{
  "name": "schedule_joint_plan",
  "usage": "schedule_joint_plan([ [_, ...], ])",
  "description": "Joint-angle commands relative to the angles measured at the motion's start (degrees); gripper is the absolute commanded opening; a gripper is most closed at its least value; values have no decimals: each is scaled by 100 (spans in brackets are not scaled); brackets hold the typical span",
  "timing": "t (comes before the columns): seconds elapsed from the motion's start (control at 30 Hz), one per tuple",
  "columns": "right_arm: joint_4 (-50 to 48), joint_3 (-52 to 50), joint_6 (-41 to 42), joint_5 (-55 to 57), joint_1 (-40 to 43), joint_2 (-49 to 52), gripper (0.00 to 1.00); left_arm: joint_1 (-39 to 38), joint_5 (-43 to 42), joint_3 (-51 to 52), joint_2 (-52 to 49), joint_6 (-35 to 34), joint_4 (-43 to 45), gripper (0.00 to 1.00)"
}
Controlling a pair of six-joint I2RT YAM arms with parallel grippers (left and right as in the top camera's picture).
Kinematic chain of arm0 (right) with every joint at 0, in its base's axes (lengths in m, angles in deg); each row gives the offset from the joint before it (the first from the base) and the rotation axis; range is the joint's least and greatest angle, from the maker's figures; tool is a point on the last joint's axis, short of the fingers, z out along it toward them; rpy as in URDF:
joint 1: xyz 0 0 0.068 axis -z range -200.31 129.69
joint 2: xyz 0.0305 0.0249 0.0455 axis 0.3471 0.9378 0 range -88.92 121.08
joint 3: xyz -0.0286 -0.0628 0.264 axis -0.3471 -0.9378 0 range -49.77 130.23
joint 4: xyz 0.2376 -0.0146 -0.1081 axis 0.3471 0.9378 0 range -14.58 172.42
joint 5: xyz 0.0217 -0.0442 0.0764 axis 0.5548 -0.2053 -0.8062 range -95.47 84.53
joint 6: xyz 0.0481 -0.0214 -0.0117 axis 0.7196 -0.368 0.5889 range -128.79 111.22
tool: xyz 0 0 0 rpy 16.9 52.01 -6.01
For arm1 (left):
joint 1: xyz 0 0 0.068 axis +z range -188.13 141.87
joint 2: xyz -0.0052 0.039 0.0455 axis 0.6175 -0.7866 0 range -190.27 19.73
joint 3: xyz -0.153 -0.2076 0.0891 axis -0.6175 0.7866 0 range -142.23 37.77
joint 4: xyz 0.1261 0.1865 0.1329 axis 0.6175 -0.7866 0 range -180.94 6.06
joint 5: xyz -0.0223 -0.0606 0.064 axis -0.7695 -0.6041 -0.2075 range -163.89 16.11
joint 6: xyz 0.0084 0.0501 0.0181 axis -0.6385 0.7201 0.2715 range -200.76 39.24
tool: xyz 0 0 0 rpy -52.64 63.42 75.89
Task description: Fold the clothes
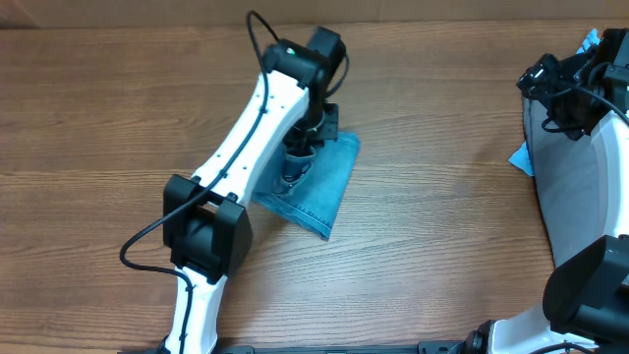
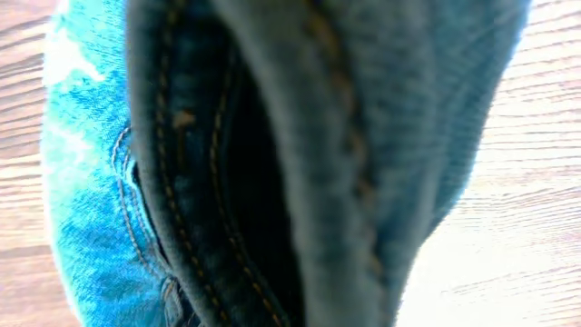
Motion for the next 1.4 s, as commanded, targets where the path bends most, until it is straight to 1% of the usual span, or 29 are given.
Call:
schedule_joint_plan([
  [0.0,-24,96,26,35,4,11,100,-94,-199,358,-20,-74,289,11],
  [0.13,-24,96,26,35,4,11,100,-105,-280,848,-20,-68,638,4],
  [0.2,-24,96,26,35,4,11,100,-111,-487,1067,-20,85,831,4],
  [0.3,-24,96,26,35,4,11,100,-133,-1091,1349,-20,560,1150,4],
  [0.33,-24,96,26,35,4,11,100,-149,-1224,1414,-20,662,1213,6],
  [0.37,-24,96,26,35,4,11,100,-168,-1283,1499,-20,734,1296,11],
  [0.4,-24,96,26,35,4,11,100,-188,-1285,1554,-20,752,1335,21],
  [0.43,-24,96,26,35,4,11,100,-208,-1279,1580,-20,769,1340,34],
  [0.47,-24,96,26,35,4,11,100,-223,-1281,1593,-20,820,1349,58],
  [0.5,-24,96,26,35,4,11,100,-229,-1283,1596,-20,894,1357,79],
  [0.53,-22,96,26,35,4,11,100,-234,-1281,1591,-20,997,1375,81],
  [0.6,-24,96,26,35,4,11,100,-232,-1292,1554,-17,1123,1403,83],
  [0.67,-24,96,26,35,4,11,100,-214,-1438,1453,-15,1394,1419,83],
  [0.8,-24,96,26,35,4,11,100,-146,-2135,881,0,2190,1213,82],
  [0.97,-24,96,26,35,4,11,100,11,-2199,-332,2,2345,743,80],
  [1.03,-24,96,26,35,4,11,100,83,-2140,-710,2,2378,680,80],
  [1.1,-24,96,26,35,4,11,100,186,-1971,-955,2,2371,699,78],
  [1.17,-24,96,26,35,4,11,100,273,-1692,-957,-4,2293,769,76],
  [1.2,-24,96,26,35,4,11,100,306,-1545,-935,-28,2225,769,74],
  [1.27,-24,96,26,35,4,11,100,374,-1438,-787,-70,2120,767,64],
  [1.37,-24,96,26,35,4,11,100,396,-1456,-439,-184,2028,802,39],
])
